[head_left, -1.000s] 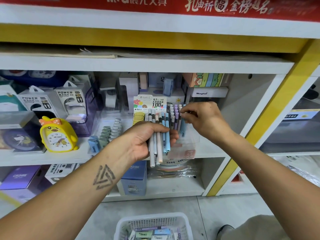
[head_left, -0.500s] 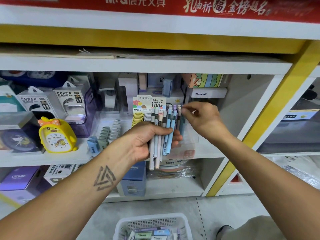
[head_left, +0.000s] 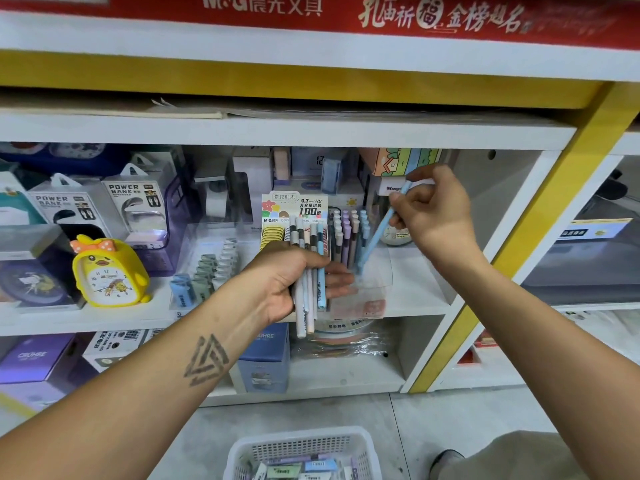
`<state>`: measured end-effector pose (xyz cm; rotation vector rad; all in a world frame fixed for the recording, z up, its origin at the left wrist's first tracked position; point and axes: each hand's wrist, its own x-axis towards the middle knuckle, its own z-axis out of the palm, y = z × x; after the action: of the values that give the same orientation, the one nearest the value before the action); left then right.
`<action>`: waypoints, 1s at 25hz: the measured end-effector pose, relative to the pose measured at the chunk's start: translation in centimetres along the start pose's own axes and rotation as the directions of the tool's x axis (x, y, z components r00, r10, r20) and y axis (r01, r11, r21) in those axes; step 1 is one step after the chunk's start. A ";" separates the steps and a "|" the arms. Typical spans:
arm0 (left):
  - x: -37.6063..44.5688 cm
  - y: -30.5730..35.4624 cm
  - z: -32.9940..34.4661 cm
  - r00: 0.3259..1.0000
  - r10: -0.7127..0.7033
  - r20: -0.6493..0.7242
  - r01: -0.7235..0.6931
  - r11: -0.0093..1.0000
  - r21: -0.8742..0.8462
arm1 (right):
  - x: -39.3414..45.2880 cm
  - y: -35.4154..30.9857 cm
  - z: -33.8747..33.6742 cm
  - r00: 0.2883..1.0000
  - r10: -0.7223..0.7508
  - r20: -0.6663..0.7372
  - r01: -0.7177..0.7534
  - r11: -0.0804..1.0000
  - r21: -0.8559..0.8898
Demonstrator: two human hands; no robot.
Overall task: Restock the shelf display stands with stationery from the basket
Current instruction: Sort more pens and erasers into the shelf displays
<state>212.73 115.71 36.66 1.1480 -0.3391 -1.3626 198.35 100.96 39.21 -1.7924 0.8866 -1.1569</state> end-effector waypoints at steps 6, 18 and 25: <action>-0.1 0.0 0.1 1.000 -0.018 -0.019 0.017 1.000 -0.024 | -1.1 3.0 0.2 0.927 -0.211 0.310 0.334 0.841 -0.426; -0.1 -0.1 -0.1 0.998 -0.047 0.041 0.046 0.999 0.022 | -1.4 3.0 0.9 0.889 -0.290 0.353 0.450 0.693 -0.564; -0.5 -0.4 0.5 0.991 -0.046 0.125 0.036 0.995 0.088 | -2.4 0.8 2.1 0.879 0.211 0.427 -0.279 0.955 0.102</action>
<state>212.00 115.96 36.79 1.1467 -0.4713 -1.4726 199.43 103.24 37.12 -1.6491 0.7184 -0.6317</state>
